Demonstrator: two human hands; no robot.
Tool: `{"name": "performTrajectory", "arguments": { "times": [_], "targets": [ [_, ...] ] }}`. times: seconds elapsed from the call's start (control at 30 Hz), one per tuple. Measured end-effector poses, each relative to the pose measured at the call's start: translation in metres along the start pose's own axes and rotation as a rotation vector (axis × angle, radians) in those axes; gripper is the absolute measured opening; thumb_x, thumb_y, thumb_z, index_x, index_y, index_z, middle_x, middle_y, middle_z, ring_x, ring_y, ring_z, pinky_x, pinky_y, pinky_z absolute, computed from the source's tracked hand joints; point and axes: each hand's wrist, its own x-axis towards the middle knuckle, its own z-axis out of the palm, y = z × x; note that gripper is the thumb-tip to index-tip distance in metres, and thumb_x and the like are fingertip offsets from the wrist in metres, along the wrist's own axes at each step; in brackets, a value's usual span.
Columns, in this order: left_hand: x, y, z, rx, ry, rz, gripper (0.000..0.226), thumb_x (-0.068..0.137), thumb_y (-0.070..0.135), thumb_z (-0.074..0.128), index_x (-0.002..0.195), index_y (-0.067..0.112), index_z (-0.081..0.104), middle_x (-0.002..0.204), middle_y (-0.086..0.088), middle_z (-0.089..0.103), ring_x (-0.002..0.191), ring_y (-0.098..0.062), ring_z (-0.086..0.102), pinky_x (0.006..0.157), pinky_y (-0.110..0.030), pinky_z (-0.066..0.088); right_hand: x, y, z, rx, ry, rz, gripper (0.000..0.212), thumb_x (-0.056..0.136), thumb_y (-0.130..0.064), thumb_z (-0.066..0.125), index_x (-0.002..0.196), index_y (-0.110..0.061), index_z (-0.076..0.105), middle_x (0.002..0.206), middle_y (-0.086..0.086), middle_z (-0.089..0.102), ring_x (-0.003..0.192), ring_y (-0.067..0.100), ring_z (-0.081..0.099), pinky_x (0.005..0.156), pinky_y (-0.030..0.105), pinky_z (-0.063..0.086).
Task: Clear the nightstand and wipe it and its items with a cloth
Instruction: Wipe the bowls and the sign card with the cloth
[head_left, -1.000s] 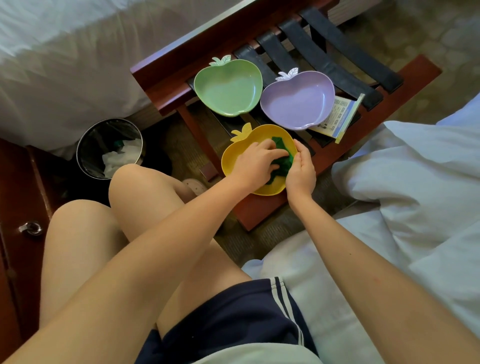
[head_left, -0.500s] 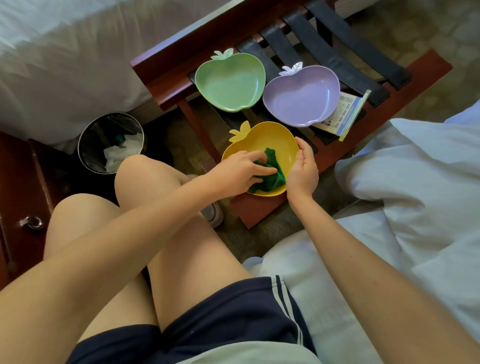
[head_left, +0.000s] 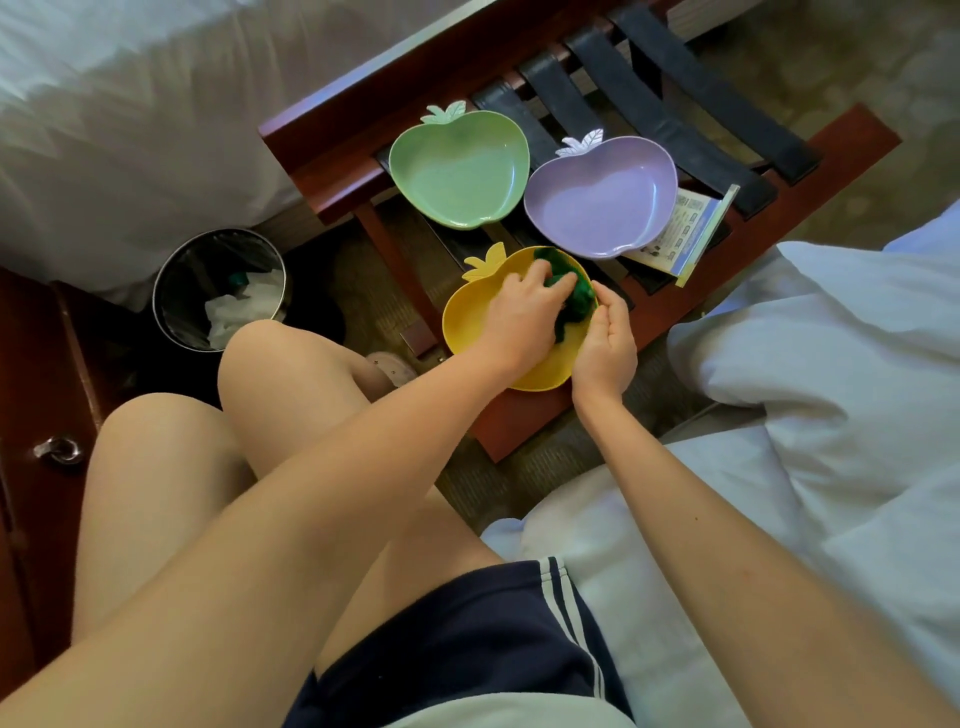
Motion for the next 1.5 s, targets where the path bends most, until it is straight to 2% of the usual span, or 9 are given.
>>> {"name": "performTrajectory", "arguments": {
  "times": [0.13, 0.33, 0.4, 0.5, 0.67, 0.93, 1.03, 1.3, 1.5],
  "targets": [
    [0.009, 0.014, -0.018, 0.115, 0.056, -0.221, 0.037, 0.070, 0.018, 0.075, 0.106, 0.011, 0.066, 0.099, -0.011, 0.061, 0.068, -0.024, 0.062, 0.049, -0.026, 0.039, 0.000, -0.001, 0.001, -0.016, 0.005, 0.029, 0.035, 0.102, -0.018, 0.032, 0.127, -0.024, 0.055, 0.122, -0.010, 0.060, 0.097, -0.003, 0.047, 0.067, 0.002, 0.034],
    [-0.018, 0.012, -0.012, 0.116, -0.007, -0.309, 0.024, 0.063, 0.017, 0.074, 0.085, 0.012, 0.066, 0.081, -0.008, 0.060, 0.050, -0.016, 0.056, 0.044, -0.021, 0.033, -0.001, -0.001, 0.000, -0.029, 0.011, 0.003, 0.035, 0.102, -0.016, 0.032, 0.127, -0.022, 0.055, 0.124, -0.007, 0.060, 0.098, -0.001, 0.048, 0.070, 0.011, 0.034],
    [-0.031, 0.001, 0.000, 0.123, 0.154, -0.302, 0.029, 0.063, 0.014, 0.077, 0.090, 0.009, 0.067, 0.079, -0.010, 0.059, 0.048, -0.019, 0.054, 0.042, -0.022, 0.034, -0.001, 0.000, 0.000, -0.033, -0.005, 0.004, 0.036, 0.102, -0.016, 0.031, 0.128, -0.022, 0.055, 0.125, -0.006, 0.060, 0.099, -0.001, 0.048, 0.073, 0.014, 0.035],
    [-0.038, -0.004, 0.007, -0.045, 0.106, -0.398, 0.036, 0.093, 0.015, 0.052, 0.128, 0.006, 0.048, 0.112, -0.016, 0.049, 0.083, -0.031, 0.058, 0.063, -0.031, 0.043, 0.000, 0.000, -0.002, -0.039, -0.031, -0.002, 0.035, 0.102, -0.016, 0.031, 0.128, -0.022, 0.055, 0.124, -0.007, 0.059, 0.097, 0.000, 0.048, 0.073, 0.017, 0.035],
    [-0.011, 0.012, -0.002, -0.375, 0.285, -0.523, 0.035, 0.097, 0.016, 0.044, 0.132, 0.012, 0.041, 0.118, -0.016, 0.045, 0.088, -0.034, 0.056, 0.071, -0.034, 0.040, 0.000, -0.001, -0.003, -0.026, -0.018, -0.005, 0.035, 0.102, -0.015, 0.032, 0.127, -0.020, 0.055, 0.121, -0.005, 0.061, 0.096, 0.001, 0.049, 0.075, 0.018, 0.036],
    [0.018, 0.035, -0.003, -0.173, 0.105, -0.430, 0.042, 0.091, 0.006, 0.046, 0.131, 0.020, 0.042, 0.118, -0.015, 0.044, 0.095, -0.032, 0.052, 0.068, -0.029, 0.036, 0.004, -0.002, -0.003, -0.019, -0.050, 0.023, 0.035, 0.102, -0.016, 0.033, 0.128, -0.020, 0.055, 0.123, -0.005, 0.060, 0.100, 0.002, 0.049, 0.076, 0.018, 0.039],
    [0.001, 0.018, 0.001, -0.041, 0.037, -0.185, 0.041, 0.095, 0.014, 0.044, 0.136, 0.021, 0.043, 0.128, -0.015, 0.042, 0.100, -0.033, 0.050, 0.073, -0.032, 0.040, 0.004, -0.002, -0.002, -0.019, -0.038, 0.041, 0.034, 0.102, -0.018, 0.033, 0.126, -0.021, 0.056, 0.121, -0.006, 0.061, 0.101, 0.002, 0.049, 0.072, 0.010, 0.037],
    [-0.032, -0.040, -0.009, -0.065, -0.134, 0.335, 0.038, 0.093, 0.013, 0.054, 0.128, 0.027, 0.059, 0.130, -0.017, 0.048, 0.091, -0.033, 0.055, 0.075, -0.044, 0.048, 0.003, -0.003, -0.003, -0.051, -0.051, 0.041, 0.034, 0.102, -0.019, 0.031, 0.126, -0.021, 0.056, 0.121, -0.003, 0.061, 0.104, 0.009, 0.053, 0.078, 0.022, 0.038],
    [-0.033, -0.059, -0.013, -0.002, -0.083, 0.086, 0.040, 0.097, 0.017, 0.047, 0.134, 0.032, 0.051, 0.131, -0.010, 0.045, 0.101, -0.033, 0.052, 0.075, -0.044, 0.049, 0.004, -0.003, -0.002, -0.039, -0.037, 0.039, 0.034, 0.102, -0.018, 0.031, 0.125, -0.020, 0.057, 0.120, -0.002, 0.062, 0.104, 0.012, 0.054, 0.077, 0.025, 0.041]
  ]
}}
